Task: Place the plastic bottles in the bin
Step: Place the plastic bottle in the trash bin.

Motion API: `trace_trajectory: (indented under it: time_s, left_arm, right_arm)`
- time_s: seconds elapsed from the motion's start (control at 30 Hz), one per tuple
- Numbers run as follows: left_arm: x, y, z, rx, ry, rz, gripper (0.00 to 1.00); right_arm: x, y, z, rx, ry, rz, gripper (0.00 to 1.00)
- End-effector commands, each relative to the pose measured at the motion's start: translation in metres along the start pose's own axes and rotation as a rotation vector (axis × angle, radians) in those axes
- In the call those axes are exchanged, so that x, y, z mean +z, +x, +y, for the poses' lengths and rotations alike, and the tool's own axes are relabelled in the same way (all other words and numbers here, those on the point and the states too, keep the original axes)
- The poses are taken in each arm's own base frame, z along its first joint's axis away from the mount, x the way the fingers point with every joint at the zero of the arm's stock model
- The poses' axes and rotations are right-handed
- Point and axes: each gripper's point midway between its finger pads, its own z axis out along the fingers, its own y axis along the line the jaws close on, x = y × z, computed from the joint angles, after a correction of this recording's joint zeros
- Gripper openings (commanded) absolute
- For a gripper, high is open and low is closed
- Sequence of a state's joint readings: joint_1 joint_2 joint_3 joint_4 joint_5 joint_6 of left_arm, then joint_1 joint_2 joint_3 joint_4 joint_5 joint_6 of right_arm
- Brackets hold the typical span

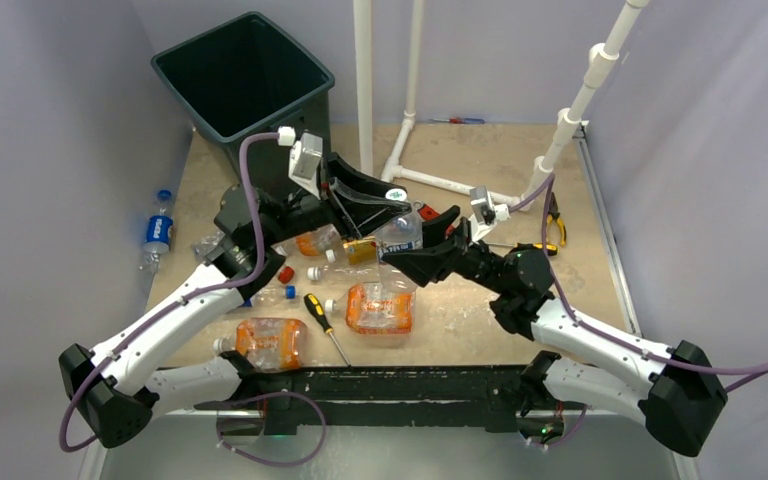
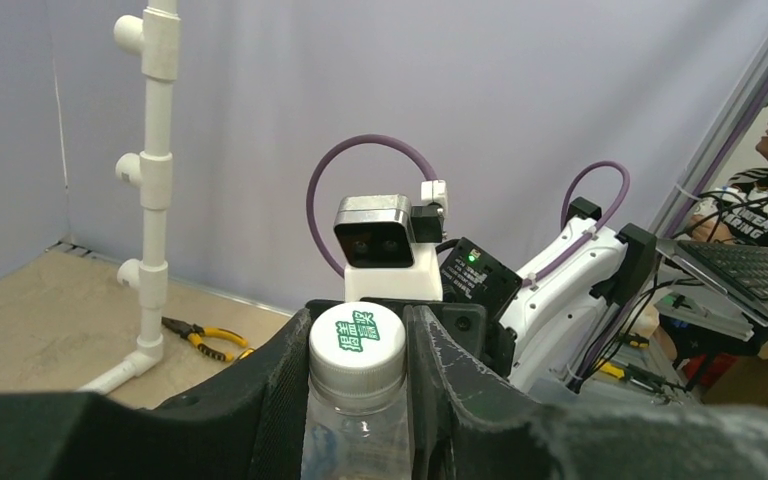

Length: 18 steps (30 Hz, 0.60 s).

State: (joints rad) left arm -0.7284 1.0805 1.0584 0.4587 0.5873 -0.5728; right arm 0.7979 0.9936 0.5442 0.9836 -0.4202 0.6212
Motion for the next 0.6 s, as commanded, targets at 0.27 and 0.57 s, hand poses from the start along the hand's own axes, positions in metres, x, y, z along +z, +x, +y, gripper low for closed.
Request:
trace_trajectory:
  time_s: [0.27, 0.57]
  left_arm:
    - [-0.042, -0.085, 0.006, 0.249, -0.338, -0.143, 0.00]
    - [-0.143, -0.191, 0.054, 0.561, -1.027, -0.375, 0.00]
  right_arm:
    - [-0.010, -0.042, 0.006, -0.052, 0.180, 0.058, 0.99]
    - [-0.066, -0.055, 0.007, -0.103, 0.355, 0.051, 0.99]
